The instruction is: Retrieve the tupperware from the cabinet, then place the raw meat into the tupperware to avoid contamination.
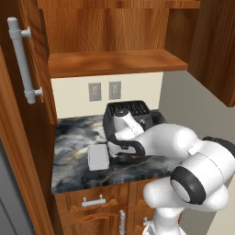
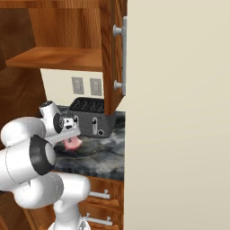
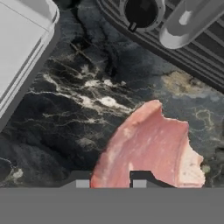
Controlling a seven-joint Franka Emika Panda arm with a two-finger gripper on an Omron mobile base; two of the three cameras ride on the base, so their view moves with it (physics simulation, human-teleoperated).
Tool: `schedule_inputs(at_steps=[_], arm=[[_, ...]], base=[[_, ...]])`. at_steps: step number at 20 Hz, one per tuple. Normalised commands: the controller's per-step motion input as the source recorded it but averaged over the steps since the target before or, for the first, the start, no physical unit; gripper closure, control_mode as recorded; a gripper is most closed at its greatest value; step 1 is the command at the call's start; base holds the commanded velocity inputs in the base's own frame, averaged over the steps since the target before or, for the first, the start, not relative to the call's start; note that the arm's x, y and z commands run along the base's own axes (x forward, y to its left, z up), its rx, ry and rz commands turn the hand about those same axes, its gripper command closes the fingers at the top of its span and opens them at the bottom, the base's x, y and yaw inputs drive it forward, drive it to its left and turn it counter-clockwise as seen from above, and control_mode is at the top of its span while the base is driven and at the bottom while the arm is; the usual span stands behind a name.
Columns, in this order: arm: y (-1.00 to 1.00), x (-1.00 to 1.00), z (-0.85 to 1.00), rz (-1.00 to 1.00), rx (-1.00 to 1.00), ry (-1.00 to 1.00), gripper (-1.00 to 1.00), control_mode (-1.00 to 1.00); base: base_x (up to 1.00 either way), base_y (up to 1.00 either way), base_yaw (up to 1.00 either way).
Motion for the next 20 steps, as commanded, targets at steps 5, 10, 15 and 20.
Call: schedule_inputs(at_steps=[5, 10, 15, 20], arm=[[0.03, -0.11, 0.25, -0.12, 0.09, -0.14, 1.0, -1.0], [0.24, -0.04, 0.26, -0.19, 0.17, -0.18, 1.0, -1.0], [0.46, -0.12, 0.17, -0.16, 0.13, -0.13, 1.0, -1.0], [0.4, 0.0, 0.48, -0.09, 0.06, -0.06, 1.0, -1.0]], base=[[0.0, 0.0, 0.0], [0.0, 0.0, 0.0], [0.0, 0.0, 0.0], [0.0, 0.0, 0.0]])
